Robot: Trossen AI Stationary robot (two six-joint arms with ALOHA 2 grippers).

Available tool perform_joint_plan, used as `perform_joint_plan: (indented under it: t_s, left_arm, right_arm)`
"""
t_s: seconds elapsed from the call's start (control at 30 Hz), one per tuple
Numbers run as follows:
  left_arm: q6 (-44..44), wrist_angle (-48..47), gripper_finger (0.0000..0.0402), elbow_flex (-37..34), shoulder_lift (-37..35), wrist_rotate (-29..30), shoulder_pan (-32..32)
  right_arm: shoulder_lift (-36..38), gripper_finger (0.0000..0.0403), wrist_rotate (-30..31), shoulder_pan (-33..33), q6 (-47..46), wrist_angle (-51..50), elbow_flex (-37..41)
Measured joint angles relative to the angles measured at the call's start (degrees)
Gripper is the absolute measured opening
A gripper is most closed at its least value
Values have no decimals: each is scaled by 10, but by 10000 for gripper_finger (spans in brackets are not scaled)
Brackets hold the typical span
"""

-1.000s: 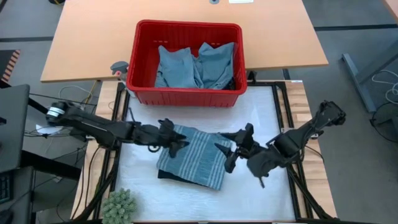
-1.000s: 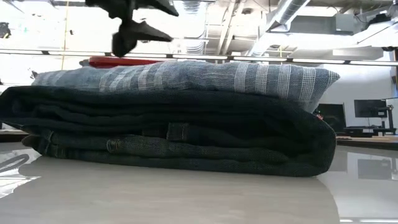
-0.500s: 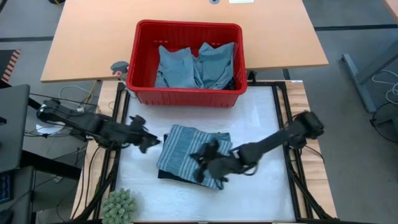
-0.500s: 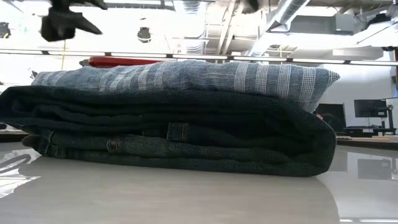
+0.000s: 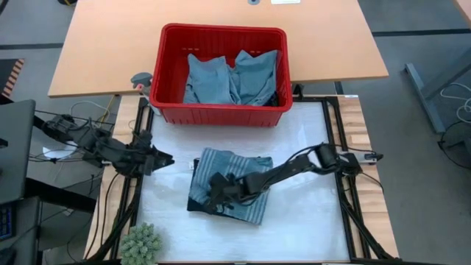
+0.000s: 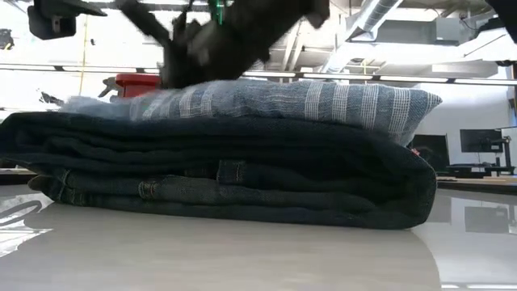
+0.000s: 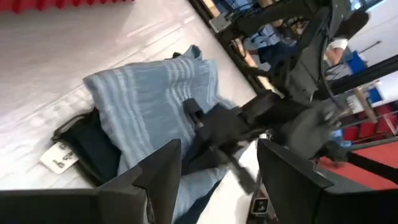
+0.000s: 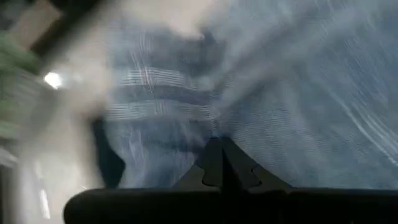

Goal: Fold Laundry from Bin
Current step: Stack the folded light blue shirt on top of the folded black pants

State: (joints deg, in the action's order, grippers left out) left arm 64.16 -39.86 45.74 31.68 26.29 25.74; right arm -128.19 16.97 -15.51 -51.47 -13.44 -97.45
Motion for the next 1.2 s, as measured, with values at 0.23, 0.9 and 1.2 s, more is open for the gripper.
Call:
perform_joint_plan:
  t_s: [0.23,0.9,1.2]
  left_arm:
    - [-6,-29,199,0,15,0,0]
    - [-20,-23,199,0,43,46,0]
    - [-35,-20,199,-1,97,45,0]
  right_arm:
    - [12,16,-15,-16,-115,-192,20]
    - [196,16,-6,-16,-111,-450,24]
    - [175,16,-32,-63,-91,-283,18]
